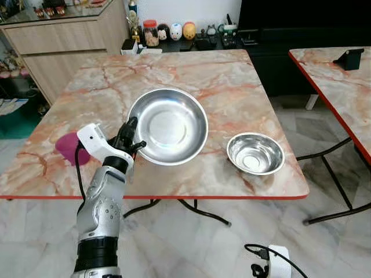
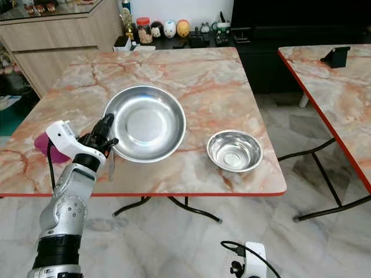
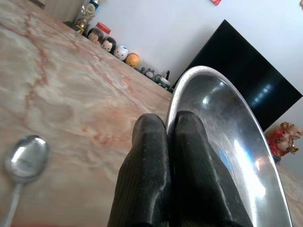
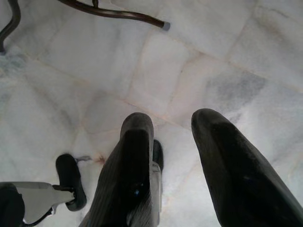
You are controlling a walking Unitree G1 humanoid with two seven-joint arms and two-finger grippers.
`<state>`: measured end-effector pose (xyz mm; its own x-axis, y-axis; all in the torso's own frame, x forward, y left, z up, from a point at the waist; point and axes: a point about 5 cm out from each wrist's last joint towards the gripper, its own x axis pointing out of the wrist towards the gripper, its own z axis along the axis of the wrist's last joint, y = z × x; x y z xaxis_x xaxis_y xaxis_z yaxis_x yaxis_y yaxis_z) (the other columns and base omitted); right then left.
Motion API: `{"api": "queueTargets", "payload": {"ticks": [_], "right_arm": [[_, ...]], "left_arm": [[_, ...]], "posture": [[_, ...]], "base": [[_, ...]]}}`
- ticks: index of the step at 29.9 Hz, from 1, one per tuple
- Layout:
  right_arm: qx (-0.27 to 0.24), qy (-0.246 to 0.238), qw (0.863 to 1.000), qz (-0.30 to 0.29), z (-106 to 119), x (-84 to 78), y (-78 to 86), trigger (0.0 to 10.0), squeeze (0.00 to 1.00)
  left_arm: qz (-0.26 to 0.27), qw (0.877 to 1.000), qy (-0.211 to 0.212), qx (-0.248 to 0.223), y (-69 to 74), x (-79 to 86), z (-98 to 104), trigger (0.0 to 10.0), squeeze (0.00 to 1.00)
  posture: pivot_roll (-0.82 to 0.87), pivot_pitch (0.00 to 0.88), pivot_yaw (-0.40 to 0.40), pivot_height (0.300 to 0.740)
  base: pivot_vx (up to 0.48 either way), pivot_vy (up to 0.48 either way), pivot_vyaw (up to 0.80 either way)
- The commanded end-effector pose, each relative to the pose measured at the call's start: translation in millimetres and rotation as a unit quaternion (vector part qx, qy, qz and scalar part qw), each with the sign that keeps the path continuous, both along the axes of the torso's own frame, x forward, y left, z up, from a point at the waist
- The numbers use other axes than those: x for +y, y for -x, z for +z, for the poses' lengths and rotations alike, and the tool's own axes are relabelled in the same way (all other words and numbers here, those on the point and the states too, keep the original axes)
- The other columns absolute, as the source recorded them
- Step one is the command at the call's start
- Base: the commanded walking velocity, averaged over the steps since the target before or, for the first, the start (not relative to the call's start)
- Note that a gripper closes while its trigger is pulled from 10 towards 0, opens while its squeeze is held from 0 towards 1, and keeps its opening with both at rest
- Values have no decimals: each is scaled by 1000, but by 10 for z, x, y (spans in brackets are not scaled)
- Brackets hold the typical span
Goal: Setting the table
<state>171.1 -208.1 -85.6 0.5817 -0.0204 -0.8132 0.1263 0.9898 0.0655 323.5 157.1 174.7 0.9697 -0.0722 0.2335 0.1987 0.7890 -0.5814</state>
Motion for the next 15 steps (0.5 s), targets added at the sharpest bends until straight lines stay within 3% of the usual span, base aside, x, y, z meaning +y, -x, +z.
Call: {"api": "queueTargets", "payload": {"ticks": [1,15], "right_arm": [[-3,-3,1000,1,1,22,-8,10000,0],[-5,-3,1000,1,8,17,-22,10000,0]], "left_arm": [[5,1000,-8,-23,-14,8,113,10000,0],[6,1000,-11,-26,-23,8,128,10000,0]], "posture": [[-79,0,37,740],[-78,0,33,740]], "base": [[247,-371,0],[251,-369,0]]}}
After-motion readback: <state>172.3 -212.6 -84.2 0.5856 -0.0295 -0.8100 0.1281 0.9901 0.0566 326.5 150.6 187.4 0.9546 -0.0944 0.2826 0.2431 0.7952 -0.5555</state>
